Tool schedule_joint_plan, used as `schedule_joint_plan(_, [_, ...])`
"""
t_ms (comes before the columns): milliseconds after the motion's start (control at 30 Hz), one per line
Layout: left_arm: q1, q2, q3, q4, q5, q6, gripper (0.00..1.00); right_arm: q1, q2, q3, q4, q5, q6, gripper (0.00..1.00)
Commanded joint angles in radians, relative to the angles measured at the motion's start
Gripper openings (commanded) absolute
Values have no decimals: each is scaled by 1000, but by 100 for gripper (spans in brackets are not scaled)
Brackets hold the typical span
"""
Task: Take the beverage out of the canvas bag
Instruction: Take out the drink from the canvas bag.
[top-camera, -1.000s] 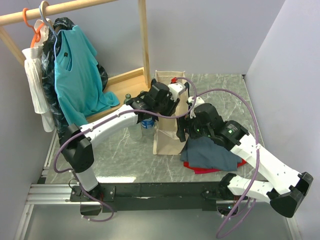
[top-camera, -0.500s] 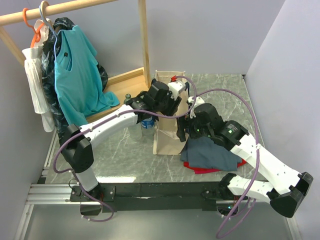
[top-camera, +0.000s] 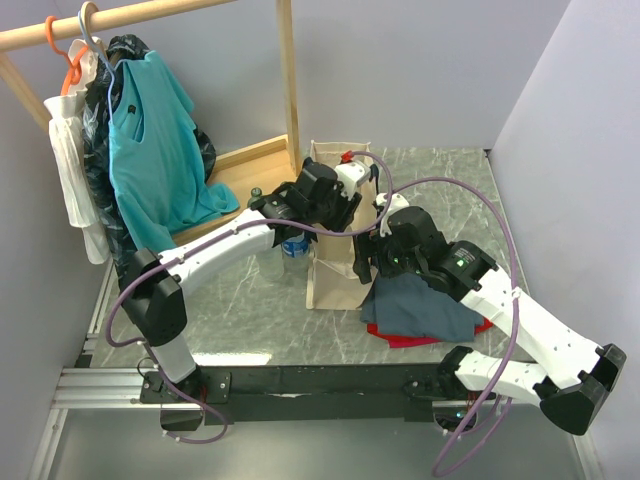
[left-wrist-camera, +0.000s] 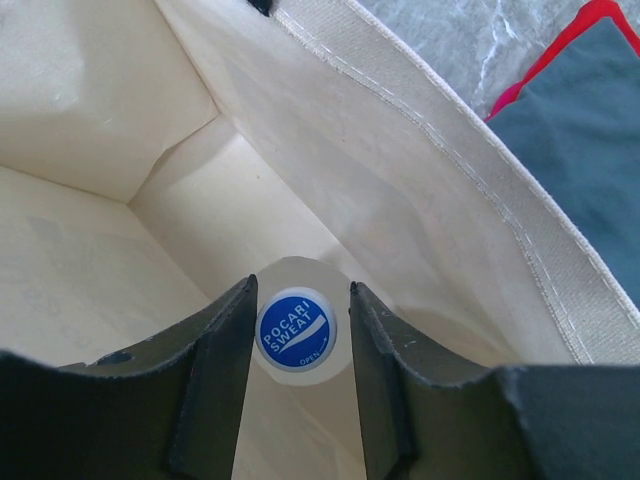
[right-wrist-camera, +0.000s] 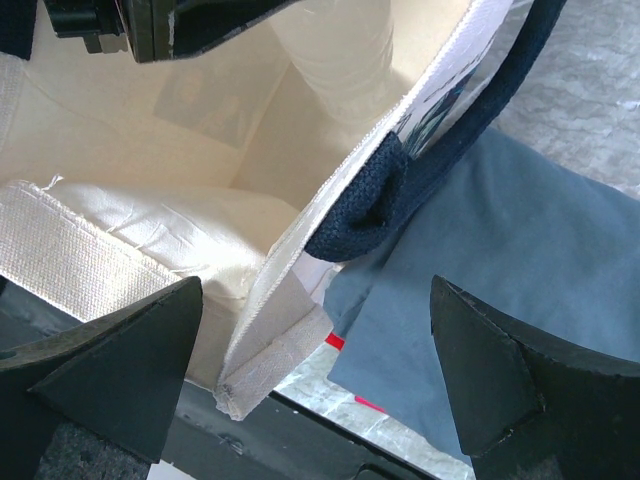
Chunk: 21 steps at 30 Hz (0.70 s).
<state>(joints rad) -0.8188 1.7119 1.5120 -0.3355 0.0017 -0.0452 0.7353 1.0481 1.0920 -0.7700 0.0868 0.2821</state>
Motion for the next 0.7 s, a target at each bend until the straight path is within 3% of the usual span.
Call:
schedule_joint_plan(0, [-2, -41, 4, 9, 1, 4, 51, 9, 7, 17, -8, 18, -20, 100])
schedule_joint_plan(333, [0, -43, -21, -5, 1, 8, 54, 12, 9, 16, -9, 19, -18, 100])
schedule_joint_plan(667, [-2, -66, -49, 20, 1, 4, 35, 10, 7, 16, -8, 19, -15, 100])
